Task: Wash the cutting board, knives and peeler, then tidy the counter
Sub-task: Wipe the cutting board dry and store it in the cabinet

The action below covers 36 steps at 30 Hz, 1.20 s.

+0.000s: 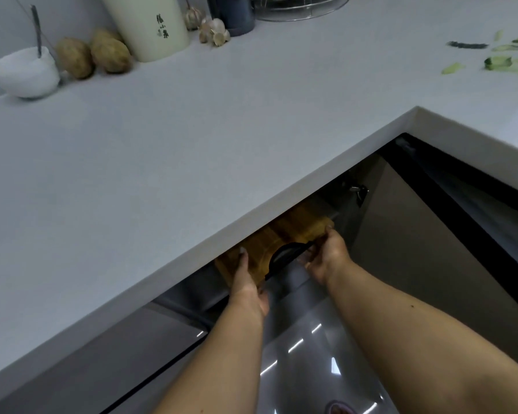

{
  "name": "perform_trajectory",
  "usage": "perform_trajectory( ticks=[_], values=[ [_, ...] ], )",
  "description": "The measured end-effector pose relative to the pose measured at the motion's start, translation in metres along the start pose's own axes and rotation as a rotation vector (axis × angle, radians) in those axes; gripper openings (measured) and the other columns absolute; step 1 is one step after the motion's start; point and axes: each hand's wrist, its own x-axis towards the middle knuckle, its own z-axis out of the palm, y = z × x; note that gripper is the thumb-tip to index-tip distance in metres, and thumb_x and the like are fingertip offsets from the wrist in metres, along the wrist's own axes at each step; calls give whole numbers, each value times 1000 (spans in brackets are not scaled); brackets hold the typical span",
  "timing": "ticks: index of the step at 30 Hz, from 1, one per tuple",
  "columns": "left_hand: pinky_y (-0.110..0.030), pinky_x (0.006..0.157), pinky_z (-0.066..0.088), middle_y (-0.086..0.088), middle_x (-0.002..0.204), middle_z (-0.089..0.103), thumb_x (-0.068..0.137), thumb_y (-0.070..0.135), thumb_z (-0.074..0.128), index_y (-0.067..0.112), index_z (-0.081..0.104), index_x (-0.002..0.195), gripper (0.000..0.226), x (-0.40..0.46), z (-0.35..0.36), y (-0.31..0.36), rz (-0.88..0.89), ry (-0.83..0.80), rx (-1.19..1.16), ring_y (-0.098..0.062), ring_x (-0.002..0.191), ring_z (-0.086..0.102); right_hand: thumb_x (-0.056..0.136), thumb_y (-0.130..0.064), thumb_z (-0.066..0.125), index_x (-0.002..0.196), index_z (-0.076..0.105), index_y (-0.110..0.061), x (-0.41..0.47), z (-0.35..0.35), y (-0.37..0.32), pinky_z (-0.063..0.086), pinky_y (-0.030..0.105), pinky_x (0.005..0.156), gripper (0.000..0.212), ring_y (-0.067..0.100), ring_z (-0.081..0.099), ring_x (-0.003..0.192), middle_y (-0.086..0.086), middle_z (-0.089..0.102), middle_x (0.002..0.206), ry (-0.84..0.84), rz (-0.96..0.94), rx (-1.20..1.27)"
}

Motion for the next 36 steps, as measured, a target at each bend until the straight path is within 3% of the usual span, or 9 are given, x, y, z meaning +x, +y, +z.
perform_trajectory(
  ticks=[3,5,9,12,17,21,29,33,36],
  values=[
    [-42,114,24,-10,156,30,88,59,54,21,29,151,77,11,0,0,-1,-7,21,-30,143,28,96,-50,41,78,50,-19,21,2,7,45,40,75,37,19,47,67,3,48,78,-38,-19,2],
    [-42,114,24,-10,156,29,90,53,55,20,31,150,73,18,-1,-2,7,-15,15,-31,143,27,95,-52,39,89,56,-19,28,4,11,41,45,94,37,24,54,86,9,59,103,-74,-18,2],
    [-39,111,27,-12,153,35,90,46,57,19,35,149,68,29,-1,-1,40,-2,-28,-31,141,31,97,-50,35,139,46,-15,33,6,16,26,51,110,55,30,40,131,9,43,146,-93,6,-25],
    [-38,109,30,-13,149,40,91,45,57,18,38,147,65,34,0,2,59,-13,-43,-30,138,35,98,-50,32,147,36,-19,30,12,17,22,52,112,58,28,32,139,5,35,152,-140,8,-65],
    [-38,113,33,-14,149,39,93,40,57,15,37,146,62,28,0,-3,35,27,46,-32,135,39,98,-50,35,136,49,-18,31,6,19,30,48,106,52,25,46,125,5,51,136,-68,-43,-208],
    [-39,111,35,-16,146,44,88,44,62,16,41,145,67,-3,5,-5,-14,36,177,-32,135,41,96,-47,41,88,58,-19,2,2,12,36,41,88,33,20,47,80,4,50,85,-35,-55,-264],
    [-39,105,41,-15,139,48,92,40,61,16,41,143,60,-103,29,9,-40,-119,432,-26,120,54,100,-46,38,108,61,-7,-109,2,-19,42,41,97,46,24,54,97,11,58,105,46,-184,-542],
    [-36,94,44,-13,128,55,92,37,59,13,44,140,56,-156,40,10,-18,-211,553,-22,105,59,99,-39,44,82,64,-11,-175,-14,-37,49,42,82,38,26,60,86,9,67,89,176,-586,-874],
    [-36,91,47,-15,133,54,94,36,58,10,44,140,55,-189,48,9,-23,-293,609,-23,106,60,97,-33,45,70,54,-13,-230,-33,-59,35,31,60,35,22,54,73,2,56,73,332,-936,-1135]
  ],
)
